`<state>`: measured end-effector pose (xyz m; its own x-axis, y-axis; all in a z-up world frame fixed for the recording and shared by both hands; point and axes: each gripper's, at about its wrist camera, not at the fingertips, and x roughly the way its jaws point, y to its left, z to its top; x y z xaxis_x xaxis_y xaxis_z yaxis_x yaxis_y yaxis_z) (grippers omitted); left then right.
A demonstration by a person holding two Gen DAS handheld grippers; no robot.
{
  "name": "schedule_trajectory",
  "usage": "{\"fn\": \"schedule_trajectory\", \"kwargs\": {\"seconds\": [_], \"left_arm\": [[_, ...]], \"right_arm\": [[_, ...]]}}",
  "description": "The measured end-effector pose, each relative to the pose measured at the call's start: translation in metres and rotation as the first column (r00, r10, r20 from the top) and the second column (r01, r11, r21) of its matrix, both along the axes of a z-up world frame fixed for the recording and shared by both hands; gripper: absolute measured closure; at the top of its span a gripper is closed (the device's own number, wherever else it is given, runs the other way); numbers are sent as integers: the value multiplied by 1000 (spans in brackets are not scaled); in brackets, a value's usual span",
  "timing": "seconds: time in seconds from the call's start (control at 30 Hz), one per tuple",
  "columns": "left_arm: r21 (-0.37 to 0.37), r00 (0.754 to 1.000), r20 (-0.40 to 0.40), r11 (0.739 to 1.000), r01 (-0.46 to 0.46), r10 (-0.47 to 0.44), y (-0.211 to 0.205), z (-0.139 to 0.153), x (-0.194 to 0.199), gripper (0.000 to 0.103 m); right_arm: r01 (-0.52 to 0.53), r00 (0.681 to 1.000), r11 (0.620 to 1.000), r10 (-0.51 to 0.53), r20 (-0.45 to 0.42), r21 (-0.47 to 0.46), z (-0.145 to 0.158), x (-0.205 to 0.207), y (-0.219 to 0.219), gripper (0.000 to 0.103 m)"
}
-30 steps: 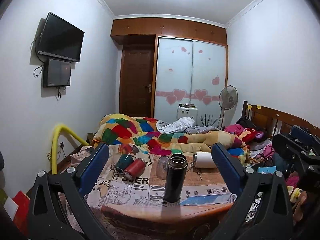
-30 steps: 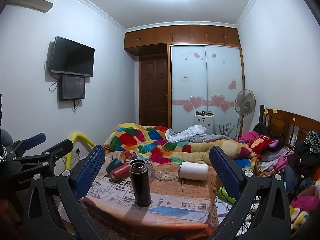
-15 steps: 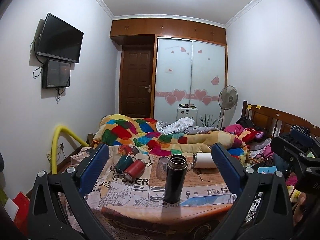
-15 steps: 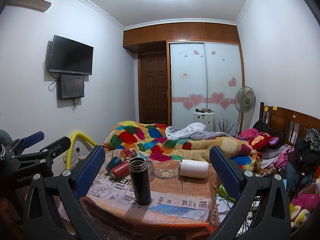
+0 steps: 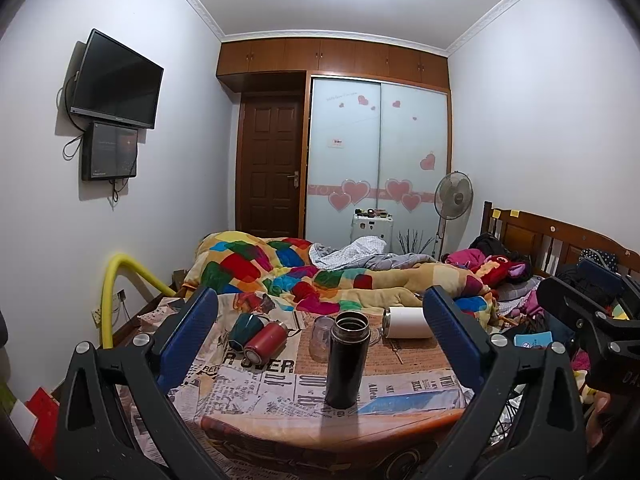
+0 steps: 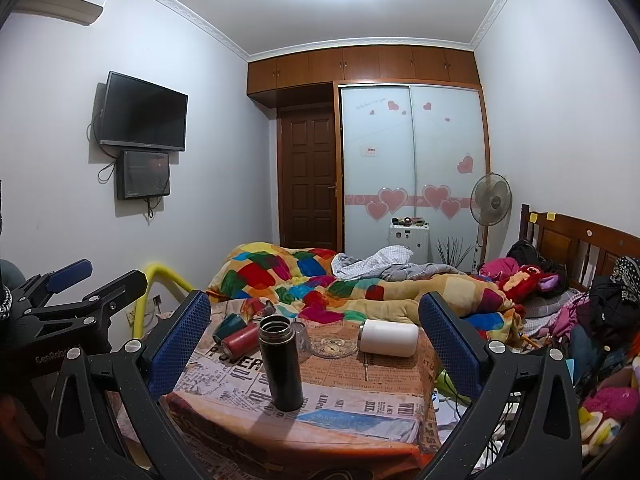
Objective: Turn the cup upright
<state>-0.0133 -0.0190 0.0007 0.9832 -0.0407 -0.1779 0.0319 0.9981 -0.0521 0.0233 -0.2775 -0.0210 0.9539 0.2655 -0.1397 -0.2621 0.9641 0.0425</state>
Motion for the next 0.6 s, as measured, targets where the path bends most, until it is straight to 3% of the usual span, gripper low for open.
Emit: {"fn": "schedule_trajectory", "kwargs": {"seconds": [0.6], "left_arm": [[1,1000,-3,1000,6,-6,-5,3,1,0]], "right_arm": [[2,1000,1000,-2,-2,2,2,0,-1,0]]}}
